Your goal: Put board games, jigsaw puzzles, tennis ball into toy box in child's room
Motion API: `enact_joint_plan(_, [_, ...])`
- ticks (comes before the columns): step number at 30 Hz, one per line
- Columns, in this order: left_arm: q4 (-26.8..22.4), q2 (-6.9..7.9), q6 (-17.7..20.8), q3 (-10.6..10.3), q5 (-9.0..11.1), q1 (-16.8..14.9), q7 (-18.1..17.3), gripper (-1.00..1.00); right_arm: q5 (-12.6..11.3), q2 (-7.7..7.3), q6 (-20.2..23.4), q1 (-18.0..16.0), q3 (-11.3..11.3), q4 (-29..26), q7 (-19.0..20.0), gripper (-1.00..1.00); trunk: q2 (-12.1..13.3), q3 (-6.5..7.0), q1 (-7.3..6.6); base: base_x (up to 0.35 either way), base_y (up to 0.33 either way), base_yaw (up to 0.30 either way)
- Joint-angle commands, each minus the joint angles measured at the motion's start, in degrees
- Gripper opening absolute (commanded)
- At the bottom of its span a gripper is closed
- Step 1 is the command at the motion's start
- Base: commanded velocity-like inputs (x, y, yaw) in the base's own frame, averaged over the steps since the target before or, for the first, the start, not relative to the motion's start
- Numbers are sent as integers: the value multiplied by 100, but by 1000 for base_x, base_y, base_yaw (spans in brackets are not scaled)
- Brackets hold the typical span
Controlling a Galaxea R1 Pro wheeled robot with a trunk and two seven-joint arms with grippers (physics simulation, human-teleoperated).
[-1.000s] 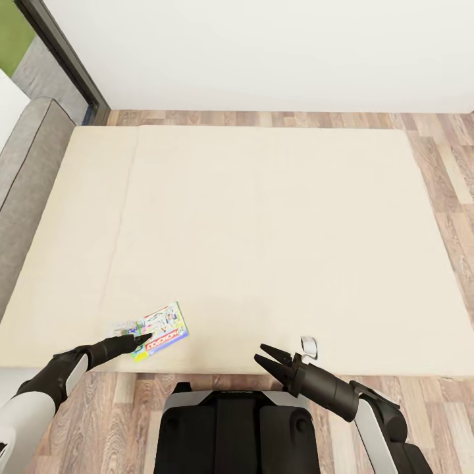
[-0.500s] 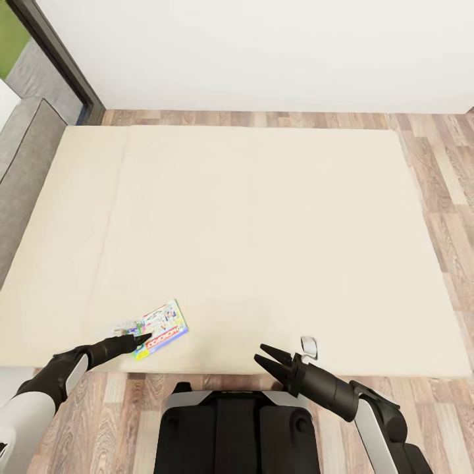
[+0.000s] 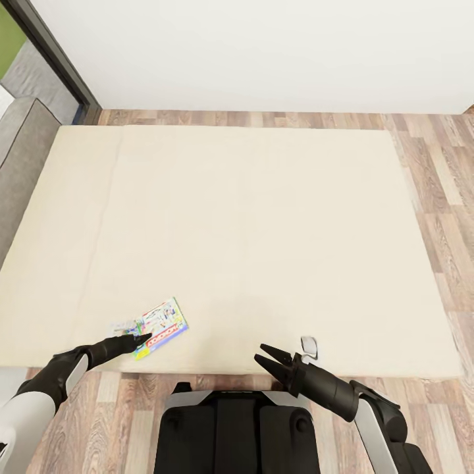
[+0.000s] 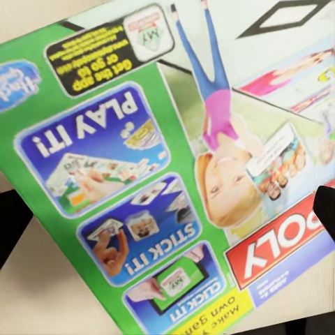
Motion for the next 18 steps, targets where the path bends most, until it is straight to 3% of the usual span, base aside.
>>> enact_joint_plan(1, [-1, -1, 59, 19, 44, -1, -24, 100, -20, 4, 39, 0, -6, 0, 10, 100, -8, -5, 3, 0, -172, 0])
enact_joint_plan(18, [-1, -1, 59, 18, 49, -1, -24, 100, -20, 4, 39, 1, -10, 0, 10, 100, -8, -5, 3, 0, -146, 0])
